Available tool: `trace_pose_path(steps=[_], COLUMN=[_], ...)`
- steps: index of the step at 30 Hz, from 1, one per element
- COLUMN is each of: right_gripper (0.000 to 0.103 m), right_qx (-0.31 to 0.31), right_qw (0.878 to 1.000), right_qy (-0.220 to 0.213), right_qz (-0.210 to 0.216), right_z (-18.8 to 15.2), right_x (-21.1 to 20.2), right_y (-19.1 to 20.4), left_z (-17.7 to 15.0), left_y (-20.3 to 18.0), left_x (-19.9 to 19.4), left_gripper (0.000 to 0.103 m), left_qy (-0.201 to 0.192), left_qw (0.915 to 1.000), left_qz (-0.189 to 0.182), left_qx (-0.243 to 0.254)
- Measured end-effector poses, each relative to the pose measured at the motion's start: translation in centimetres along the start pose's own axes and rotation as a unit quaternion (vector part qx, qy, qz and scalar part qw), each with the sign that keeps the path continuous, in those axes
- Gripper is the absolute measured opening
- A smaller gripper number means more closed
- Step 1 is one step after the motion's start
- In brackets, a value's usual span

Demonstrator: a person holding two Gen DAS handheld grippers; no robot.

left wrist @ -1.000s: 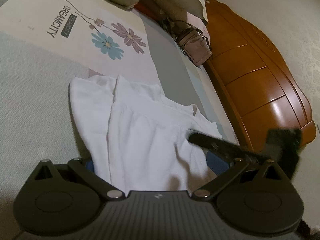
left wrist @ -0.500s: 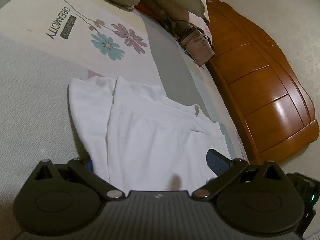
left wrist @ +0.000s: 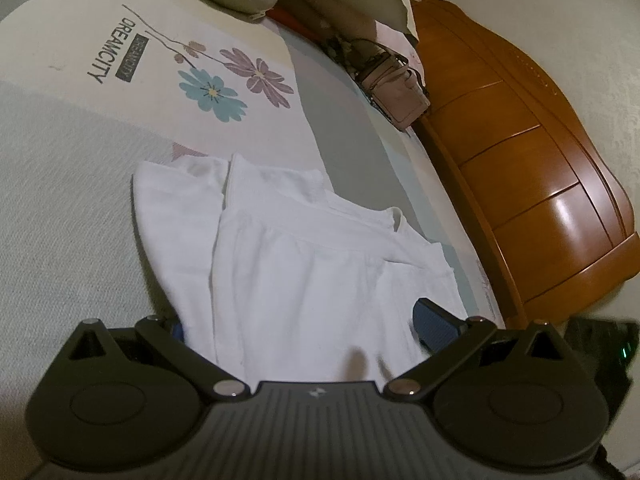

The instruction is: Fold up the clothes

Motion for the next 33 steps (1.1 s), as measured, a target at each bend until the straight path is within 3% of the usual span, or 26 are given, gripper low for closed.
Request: trace_pose_path(steps=[7,10,13,18,24,31,33], right_gripper=[0.103,0.103,0.103,0.103,0.103,0.103,0.103], right_qx=[-0.015,-0.015,-0.002,0.015,0.044,0.030,0.022], right_qw=[1.000,0.999,0.999,0.997,0.997,0.998,0.998], right_qy=[0.022,0.037,0.033,0.060,0.058,0.055,0.038], right_qz=[-0.010,-0.025,-0.006,0.035,0.033,0.031,0.036], right_z=[2.7,1.8,-0.5,-5.4,-5.3,-5.4,-4.8], right_x=[4.3,2.1,-1.4,-2.6,-2.9,-4.0,-4.3], right_y=[-1.5,-0.7,0.3,1.0,0.7,0.8,1.0], left_z=[0.1,0.1,0.2,0.2,-0.1,-1.2,-1.2], left_y=[0.0,0.0,0.0,-0.3,-0.9,-1.2,-1.1], left_x=[0.0,0.1,0.2,0.4,0.4,-0.7,-0.6], left_gripper=[0.102,0.102,0.102,0.102,0.102,0.102,0.102], left_qy=[0.002,0.003,0.004,0.007,0.015,0.042,0.041], left_qw=[1.0000,1.0000,1.0000,0.9999,0.9990,0.9974,0.9974], left_qz=[0.001,0.000,0.000,0.010,0.023,0.034,0.034], left_qx=[0.000,0.000,0.001,0.009,0.035,0.049,0.048])
Point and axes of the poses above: each gripper's, at about its wrist camera, not at the fingertips, and x roughly the way its jaws point, y to its left, z to its top, the point moved 4 cm from there along x, roughly the way its jaws point, and after that the axes turned 2 degrees about z, right-handed, at the moved point
